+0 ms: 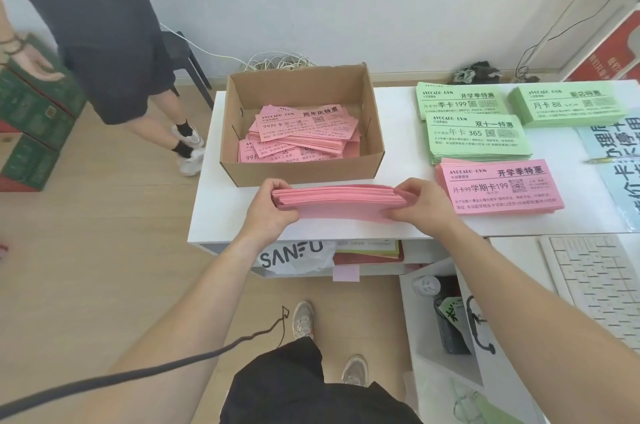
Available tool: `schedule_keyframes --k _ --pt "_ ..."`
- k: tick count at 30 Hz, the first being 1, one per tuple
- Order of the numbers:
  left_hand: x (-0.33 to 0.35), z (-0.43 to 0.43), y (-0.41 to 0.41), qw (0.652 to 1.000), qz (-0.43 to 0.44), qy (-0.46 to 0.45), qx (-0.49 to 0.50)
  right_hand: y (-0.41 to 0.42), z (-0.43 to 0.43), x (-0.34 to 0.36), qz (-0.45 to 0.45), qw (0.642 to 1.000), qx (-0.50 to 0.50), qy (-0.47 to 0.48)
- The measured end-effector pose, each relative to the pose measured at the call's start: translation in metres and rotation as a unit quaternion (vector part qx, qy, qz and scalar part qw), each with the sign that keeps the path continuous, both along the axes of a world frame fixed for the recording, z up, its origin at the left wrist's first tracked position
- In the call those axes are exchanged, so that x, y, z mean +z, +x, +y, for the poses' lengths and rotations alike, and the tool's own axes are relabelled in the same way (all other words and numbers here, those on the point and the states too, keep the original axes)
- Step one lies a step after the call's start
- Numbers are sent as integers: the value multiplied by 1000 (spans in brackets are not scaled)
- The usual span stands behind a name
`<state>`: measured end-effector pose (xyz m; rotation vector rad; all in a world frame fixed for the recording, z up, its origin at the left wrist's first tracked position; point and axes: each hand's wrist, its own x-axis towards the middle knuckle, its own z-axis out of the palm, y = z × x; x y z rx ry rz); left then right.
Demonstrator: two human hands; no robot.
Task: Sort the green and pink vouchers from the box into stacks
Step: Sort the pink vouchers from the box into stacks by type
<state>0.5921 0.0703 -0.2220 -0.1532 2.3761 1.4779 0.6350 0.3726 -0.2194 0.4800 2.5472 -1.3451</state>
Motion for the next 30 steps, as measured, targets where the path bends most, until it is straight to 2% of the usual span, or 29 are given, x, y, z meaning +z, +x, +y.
schedule_keyframes --k 5,10,19,30 --pt "-2 6 3 1000 -11 18 8 6 5 -23 19 992 -36 -122" --pt "-2 8 1 999 -12 39 1 5 -5 -29 21 982 -29 -185" --pt "-6 7 -1 998 -13 57 4 -5 -12 -30 9 978 41 -205" --pt "-7 5 -4 996 -42 79 -8 2 -21 -34 52 977 -6 -208"
